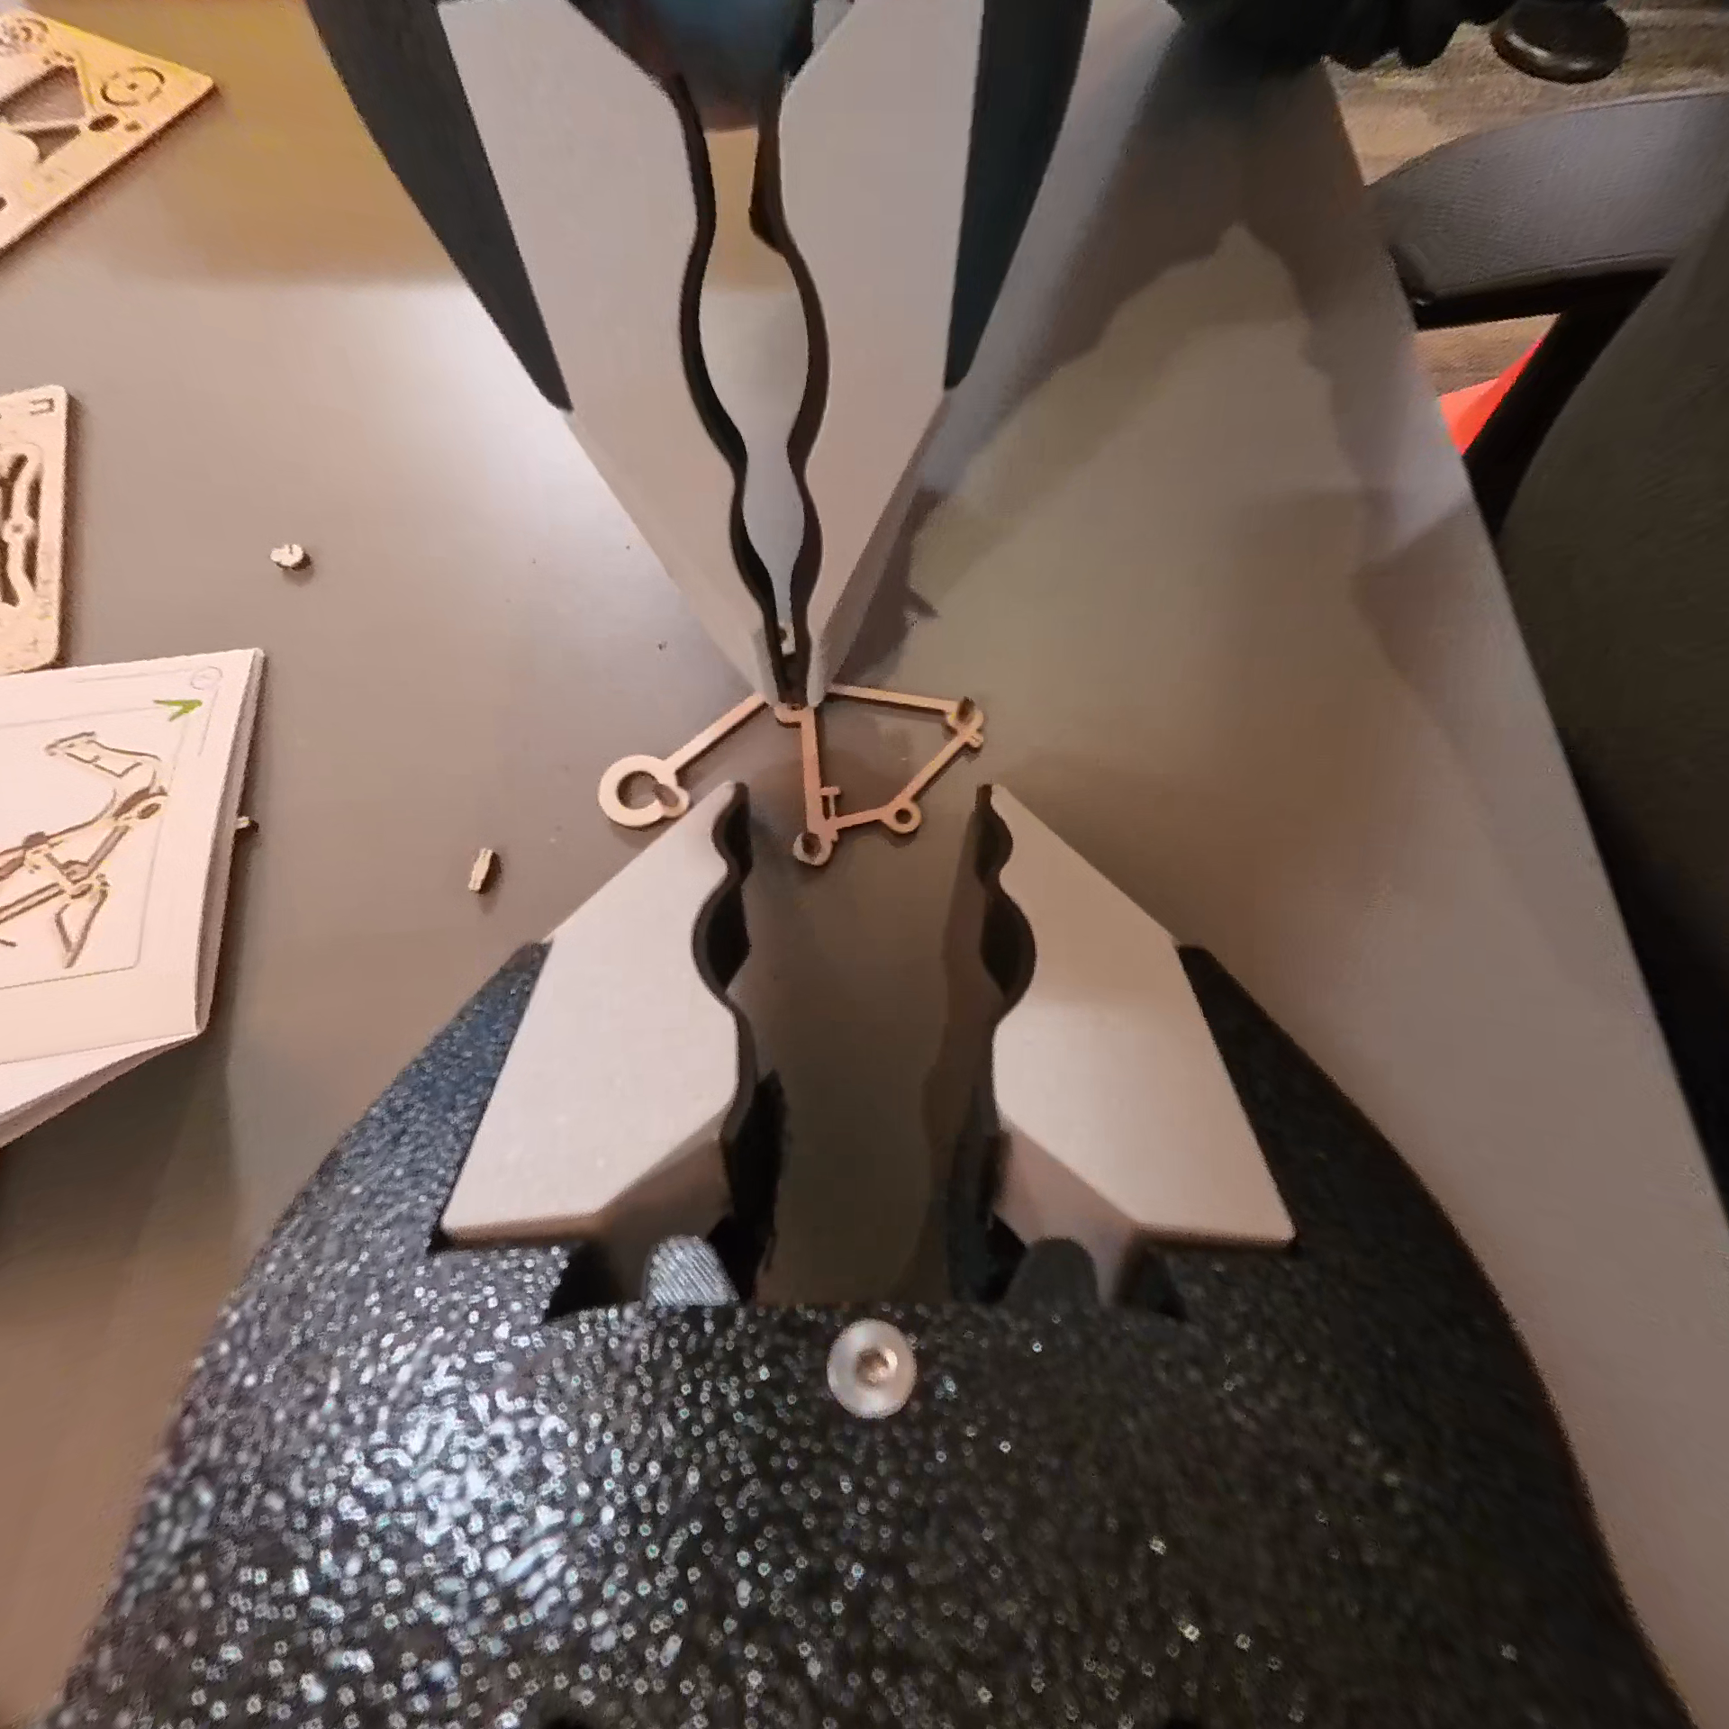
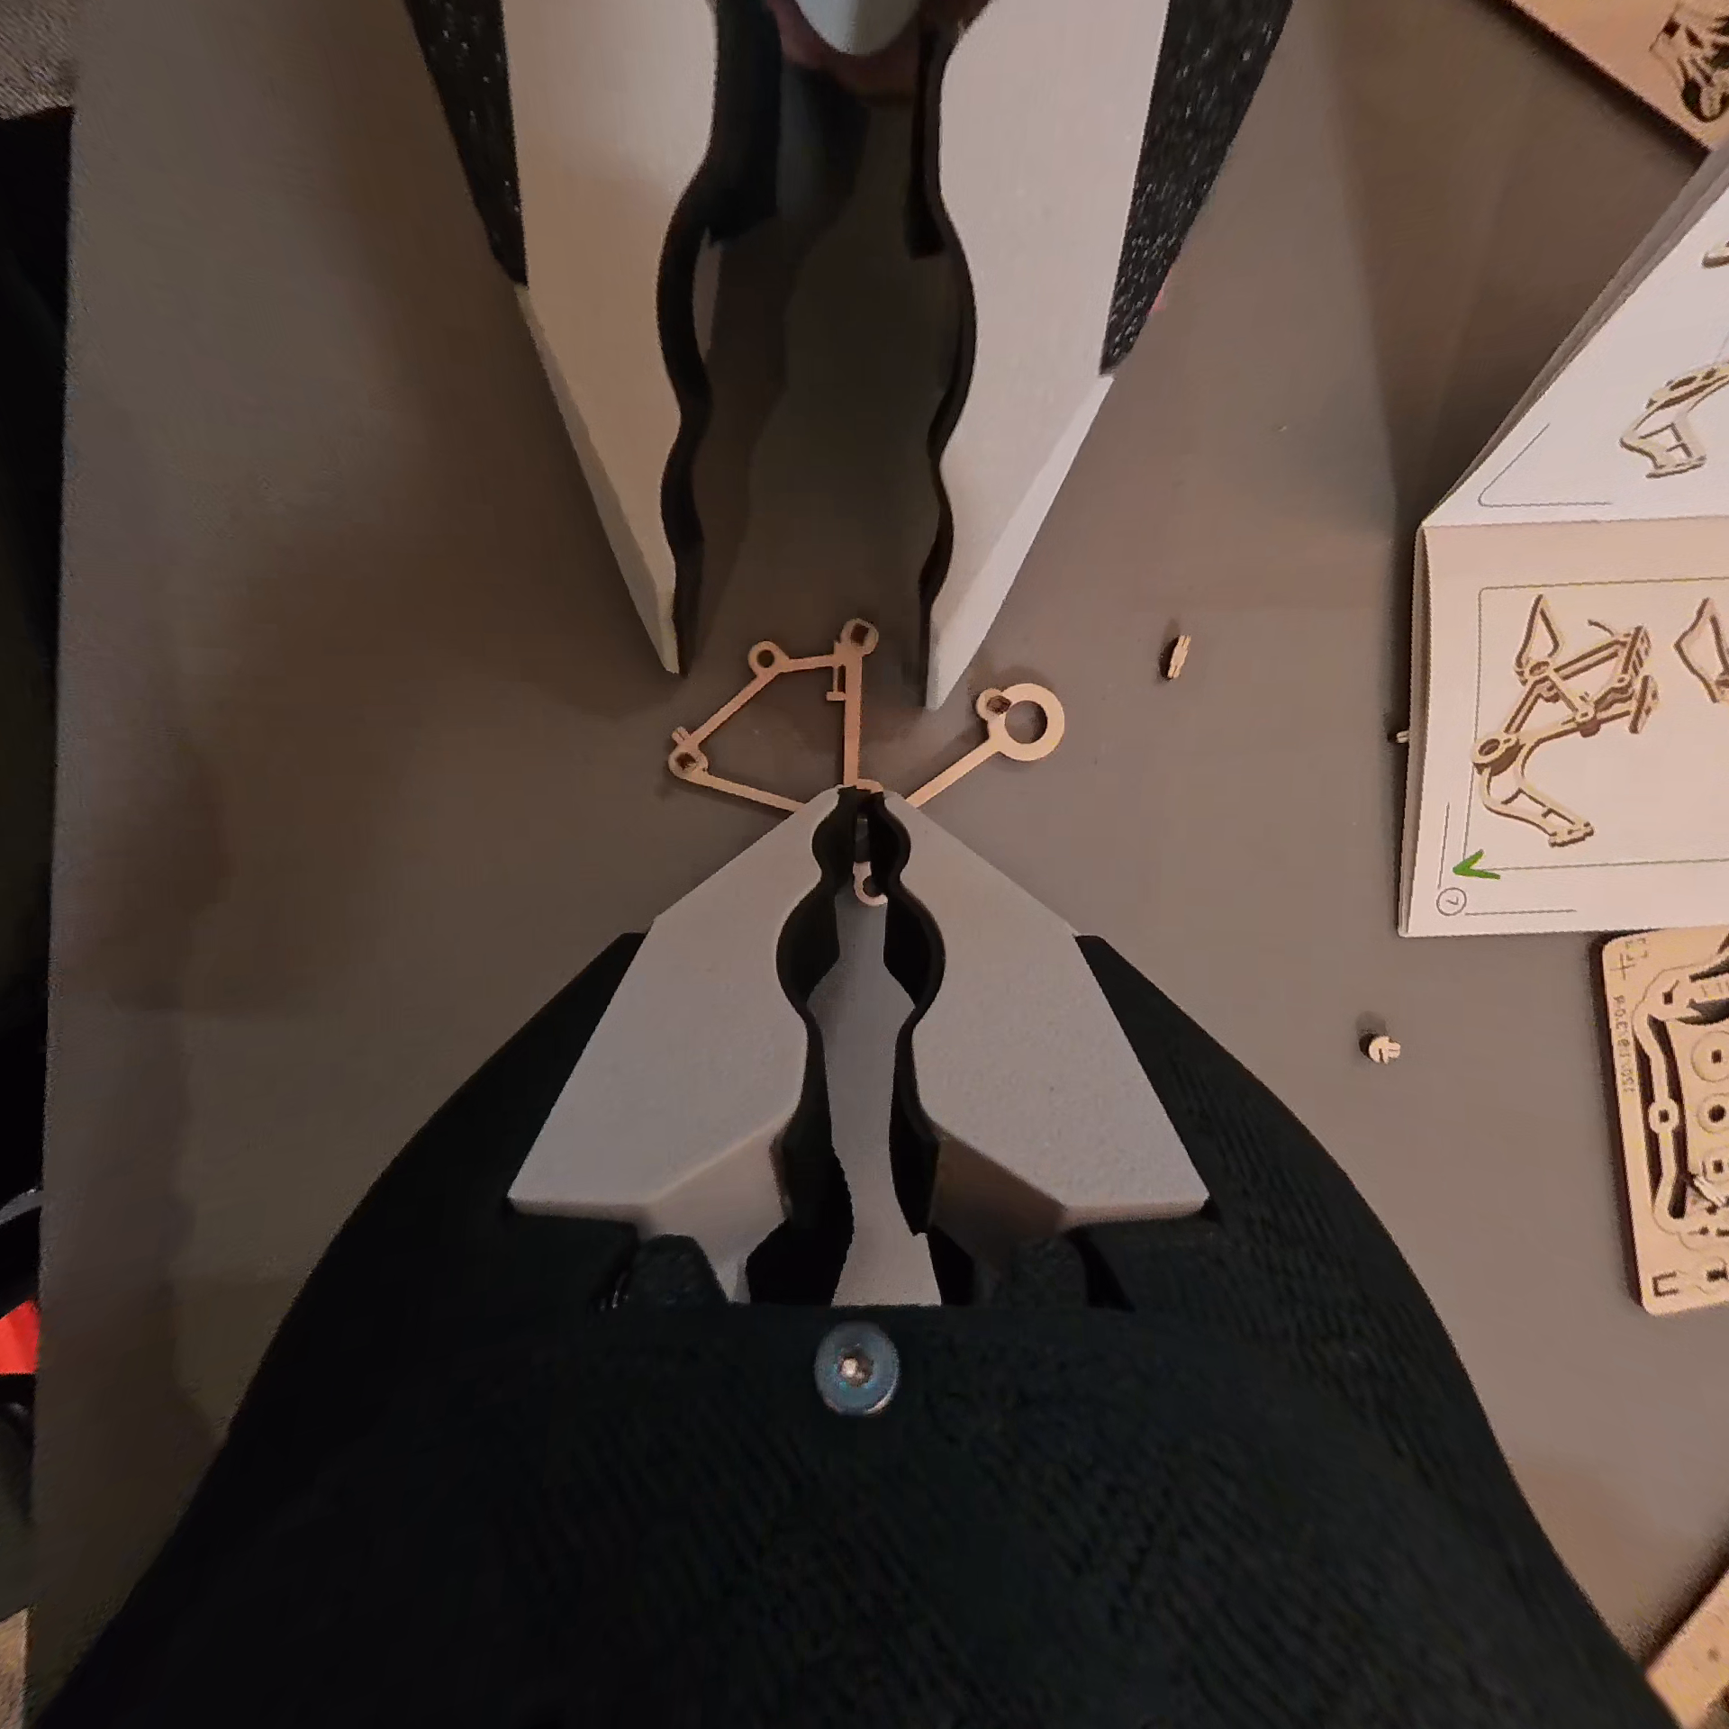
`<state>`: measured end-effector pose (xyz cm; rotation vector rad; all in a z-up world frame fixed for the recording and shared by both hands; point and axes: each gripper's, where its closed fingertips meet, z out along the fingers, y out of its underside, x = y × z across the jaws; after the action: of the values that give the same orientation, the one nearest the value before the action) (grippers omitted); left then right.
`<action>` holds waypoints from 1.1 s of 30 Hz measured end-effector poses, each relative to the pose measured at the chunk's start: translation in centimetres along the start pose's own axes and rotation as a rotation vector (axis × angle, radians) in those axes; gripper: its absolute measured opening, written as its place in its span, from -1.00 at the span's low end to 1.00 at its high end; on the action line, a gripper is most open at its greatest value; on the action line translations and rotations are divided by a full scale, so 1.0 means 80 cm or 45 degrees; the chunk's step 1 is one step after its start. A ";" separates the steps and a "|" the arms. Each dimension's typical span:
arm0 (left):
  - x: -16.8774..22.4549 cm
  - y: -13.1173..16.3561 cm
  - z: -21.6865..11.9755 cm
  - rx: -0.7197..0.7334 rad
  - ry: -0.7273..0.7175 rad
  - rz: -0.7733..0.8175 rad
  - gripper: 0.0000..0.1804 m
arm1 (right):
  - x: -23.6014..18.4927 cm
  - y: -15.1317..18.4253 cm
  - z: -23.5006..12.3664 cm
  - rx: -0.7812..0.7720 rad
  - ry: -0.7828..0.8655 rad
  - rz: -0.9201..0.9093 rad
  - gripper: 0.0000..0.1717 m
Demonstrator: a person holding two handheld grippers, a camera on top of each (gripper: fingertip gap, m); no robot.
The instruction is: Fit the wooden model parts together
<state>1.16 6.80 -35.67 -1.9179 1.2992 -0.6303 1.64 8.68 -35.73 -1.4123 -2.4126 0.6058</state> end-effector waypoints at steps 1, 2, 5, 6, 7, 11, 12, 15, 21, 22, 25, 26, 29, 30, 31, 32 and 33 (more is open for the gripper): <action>-0.001 0.001 0.000 -0.009 0.007 -0.009 -0.52 | 0.000 0.000 0.000 0.007 -0.010 -0.006 -1.00; -0.002 0.001 0.001 -0.022 0.010 -0.007 -0.56 | 0.000 0.000 0.000 0.010 -0.018 -0.024 -1.00; -0.003 -0.001 0.004 -0.028 0.038 0.006 -0.66 | 0.000 0.000 0.000 -0.006 -0.035 -0.091 -1.00; -0.003 -0.002 0.005 -0.031 0.052 0.004 -0.67 | -0.001 0.000 0.000 -0.011 -0.041 -0.107 -1.00; -0.002 -0.002 0.006 -0.032 0.063 0.009 -0.67 | 0.000 0.000 0.000 -0.013 -0.048 -0.118 -1.00; 0.001 -0.006 0.011 -0.025 0.064 0.032 -0.67 | 0.000 0.000 0.000 -0.007 -0.047 -0.142 -1.00; 0.001 -0.007 0.011 -0.023 0.065 0.036 -0.68 | 0.000 0.000 0.000 -0.006 -0.044 -0.149 -1.00; 0.002 -0.006 0.011 -0.025 0.076 0.044 -0.70 | 0.000 0.000 0.000 0.013 -0.067 -0.154 -1.00; 0.002 -0.006 0.011 -0.023 0.083 0.044 -0.73 | 0.002 0.000 -0.001 0.083 -0.166 -0.003 -1.00; 0.001 -0.006 0.011 -0.024 0.083 0.037 -0.74 | 0.002 0.000 -0.001 0.093 -0.181 0.035 -1.00; -0.001 -0.006 0.011 -0.033 0.087 0.008 -0.74 | 0.004 0.001 -0.001 0.091 -0.182 0.093 -0.99; -0.001 -0.007 0.012 -0.035 0.090 -0.004 -0.74 | 0.005 0.001 -0.001 0.083 -0.172 0.088 -0.99; -0.002 -0.007 0.012 -0.039 0.096 -0.018 -0.74 | 0.005 0.002 -0.001 0.065 -0.118 -0.024 -1.00; -0.002 -0.007 0.012 -0.039 0.096 -0.017 -0.74 | 0.005 0.003 -0.001 0.058 -0.088 -0.096 -1.00; -0.002 -0.007 0.012 -0.039 0.095 -0.016 -0.74 | 0.004 0.003 -0.001 0.044 -0.066 -0.128 -1.00; -0.002 -0.007 0.012 -0.040 0.095 -0.016 -0.74 | 0.004 0.003 -0.001 0.030 -0.051 -0.144 -1.00; -0.002 -0.007 0.012 -0.040 0.096 -0.017 -0.74 | 0.004 0.003 -0.001 0.021 -0.048 -0.133 -1.00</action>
<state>2.09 7.34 -35.83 -1.9457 1.3517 -0.6988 1.68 9.12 -35.77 -1.2707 -2.4868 0.6306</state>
